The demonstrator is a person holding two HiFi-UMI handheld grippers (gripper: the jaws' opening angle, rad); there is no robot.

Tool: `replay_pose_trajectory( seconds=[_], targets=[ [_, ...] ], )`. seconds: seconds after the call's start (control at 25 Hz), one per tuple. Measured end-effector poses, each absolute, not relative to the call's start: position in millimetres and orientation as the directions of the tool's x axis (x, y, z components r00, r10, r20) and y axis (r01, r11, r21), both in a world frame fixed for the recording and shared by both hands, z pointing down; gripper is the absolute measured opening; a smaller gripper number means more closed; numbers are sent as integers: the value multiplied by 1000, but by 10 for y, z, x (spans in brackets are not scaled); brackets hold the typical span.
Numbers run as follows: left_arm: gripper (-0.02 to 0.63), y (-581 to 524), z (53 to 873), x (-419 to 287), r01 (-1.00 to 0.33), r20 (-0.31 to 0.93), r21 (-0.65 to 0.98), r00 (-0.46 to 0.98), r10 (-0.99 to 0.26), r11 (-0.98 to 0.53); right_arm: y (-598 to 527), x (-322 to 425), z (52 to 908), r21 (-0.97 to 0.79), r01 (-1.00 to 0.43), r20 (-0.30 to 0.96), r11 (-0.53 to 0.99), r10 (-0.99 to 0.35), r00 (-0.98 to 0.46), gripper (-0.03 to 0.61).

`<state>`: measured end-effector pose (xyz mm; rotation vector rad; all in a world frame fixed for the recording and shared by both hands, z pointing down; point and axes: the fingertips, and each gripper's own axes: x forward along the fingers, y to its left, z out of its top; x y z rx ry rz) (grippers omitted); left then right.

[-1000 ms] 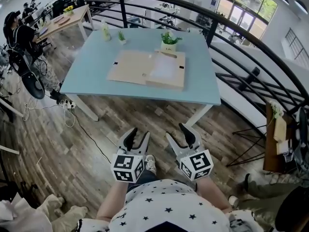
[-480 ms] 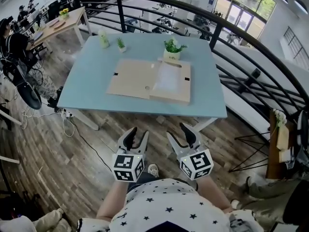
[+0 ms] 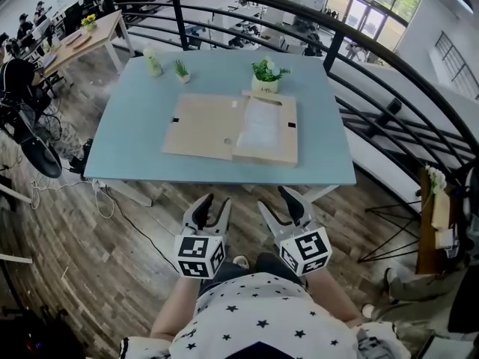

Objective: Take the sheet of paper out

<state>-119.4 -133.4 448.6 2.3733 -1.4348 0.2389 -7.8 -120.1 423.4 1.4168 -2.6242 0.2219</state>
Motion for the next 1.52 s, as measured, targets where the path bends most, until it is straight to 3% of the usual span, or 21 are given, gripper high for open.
replay_pose_trajectory(
  seconds=[0.52, 1.52],
  targets=[
    [167, -1900, 4625, -1169, -879, 348, 227, 475, -808, -419, -1663, 13, 4406, -73, -847, 241, 527, -815, -527, 215],
    [167, -4065, 5140, -798, -852, 492, 239, 519, -699, -465, -3747, 336, 4460, -94, -863, 258, 497, -825, -503, 215]
  ],
)
